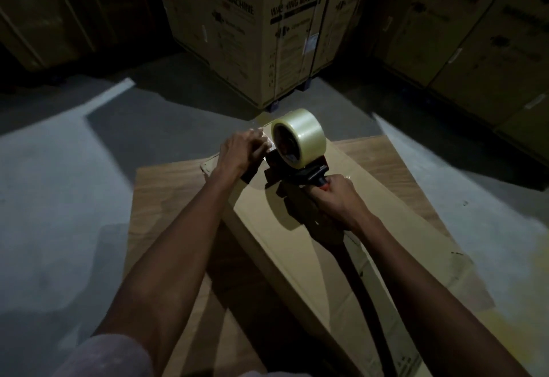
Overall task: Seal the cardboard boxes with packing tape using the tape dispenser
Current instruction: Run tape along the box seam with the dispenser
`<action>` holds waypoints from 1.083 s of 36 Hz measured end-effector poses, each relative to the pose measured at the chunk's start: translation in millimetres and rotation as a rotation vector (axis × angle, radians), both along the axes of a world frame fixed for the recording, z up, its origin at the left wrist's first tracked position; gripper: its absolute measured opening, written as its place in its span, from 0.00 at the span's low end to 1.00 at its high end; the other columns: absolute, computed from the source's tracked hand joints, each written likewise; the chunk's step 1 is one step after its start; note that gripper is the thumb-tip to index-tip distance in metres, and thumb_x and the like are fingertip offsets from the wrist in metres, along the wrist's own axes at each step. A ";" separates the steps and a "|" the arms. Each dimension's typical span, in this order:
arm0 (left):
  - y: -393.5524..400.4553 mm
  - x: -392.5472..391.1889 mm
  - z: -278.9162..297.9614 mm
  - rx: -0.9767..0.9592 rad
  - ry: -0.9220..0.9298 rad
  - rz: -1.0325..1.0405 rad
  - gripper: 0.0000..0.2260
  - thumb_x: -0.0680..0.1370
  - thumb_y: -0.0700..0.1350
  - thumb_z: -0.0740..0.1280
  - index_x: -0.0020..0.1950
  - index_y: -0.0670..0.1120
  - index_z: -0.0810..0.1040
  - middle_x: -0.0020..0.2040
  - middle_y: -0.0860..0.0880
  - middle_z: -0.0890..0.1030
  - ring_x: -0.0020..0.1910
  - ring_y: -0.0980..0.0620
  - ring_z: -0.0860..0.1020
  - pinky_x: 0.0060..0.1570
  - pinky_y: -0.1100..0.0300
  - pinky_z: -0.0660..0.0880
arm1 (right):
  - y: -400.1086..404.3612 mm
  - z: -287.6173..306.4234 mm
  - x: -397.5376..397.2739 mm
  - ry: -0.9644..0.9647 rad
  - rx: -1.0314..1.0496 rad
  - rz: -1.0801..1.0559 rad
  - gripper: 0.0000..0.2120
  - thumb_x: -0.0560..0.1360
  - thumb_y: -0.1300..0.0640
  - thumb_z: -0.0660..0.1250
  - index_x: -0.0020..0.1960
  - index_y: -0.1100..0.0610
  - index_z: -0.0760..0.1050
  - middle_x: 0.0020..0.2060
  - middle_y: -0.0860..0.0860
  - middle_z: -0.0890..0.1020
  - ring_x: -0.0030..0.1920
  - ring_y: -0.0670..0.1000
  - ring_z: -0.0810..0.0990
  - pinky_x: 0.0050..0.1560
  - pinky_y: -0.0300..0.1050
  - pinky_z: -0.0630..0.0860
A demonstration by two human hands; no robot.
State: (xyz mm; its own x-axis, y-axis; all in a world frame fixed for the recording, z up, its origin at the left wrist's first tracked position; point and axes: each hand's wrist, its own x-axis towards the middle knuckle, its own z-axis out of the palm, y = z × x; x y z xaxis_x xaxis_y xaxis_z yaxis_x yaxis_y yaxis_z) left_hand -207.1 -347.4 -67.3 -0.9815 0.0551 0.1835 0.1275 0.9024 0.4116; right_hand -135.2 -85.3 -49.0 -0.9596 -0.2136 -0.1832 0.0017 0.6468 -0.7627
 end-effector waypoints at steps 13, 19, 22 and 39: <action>7.1 6.6 13.3 -0.003 -0.084 0.048 0.15 0.82 0.56 0.66 0.65 0.51 0.82 0.63 0.46 0.81 0.59 0.44 0.79 0.54 0.51 0.74 | 11.7 20.1 16.8 -0.014 0.051 0.011 0.23 0.69 0.31 0.64 0.33 0.51 0.71 0.22 0.43 0.74 0.23 0.41 0.70 0.25 0.38 0.67; 6.5 8.5 10.3 0.022 -0.068 0.026 0.15 0.82 0.56 0.66 0.64 0.51 0.83 0.66 0.47 0.80 0.62 0.44 0.79 0.61 0.48 0.75 | 27.5 14.5 40.7 -0.066 0.016 -0.038 0.22 0.66 0.32 0.64 0.33 0.51 0.71 0.23 0.47 0.76 0.24 0.45 0.74 0.28 0.43 0.69; 7.7 5.1 5.6 -0.098 -0.039 0.000 0.16 0.84 0.55 0.63 0.65 0.48 0.82 0.65 0.44 0.80 0.61 0.42 0.79 0.71 0.45 0.64 | 28.9 12.7 46.1 -0.070 0.004 -0.090 0.19 0.66 0.36 0.64 0.30 0.51 0.67 0.21 0.46 0.73 0.22 0.44 0.72 0.25 0.41 0.67; 36.6 19.6 0.1 0.090 -0.097 0.057 0.14 0.79 0.56 0.71 0.56 0.48 0.87 0.54 0.44 0.83 0.52 0.45 0.80 0.44 0.53 0.72 | 24.5 20.9 49.6 -0.119 -0.001 -0.082 0.16 0.70 0.42 0.67 0.37 0.55 0.74 0.28 0.53 0.76 0.27 0.52 0.75 0.31 0.49 0.72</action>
State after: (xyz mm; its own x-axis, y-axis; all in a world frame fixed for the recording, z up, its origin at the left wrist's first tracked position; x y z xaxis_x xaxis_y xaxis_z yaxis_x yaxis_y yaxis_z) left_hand -187.5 -310.8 -67.3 -0.9959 -0.0140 0.0893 0.0326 0.8658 0.4993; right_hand -85.6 -60.8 -28.1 -0.9454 -0.1362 -0.2960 0.1443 0.6397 -0.7549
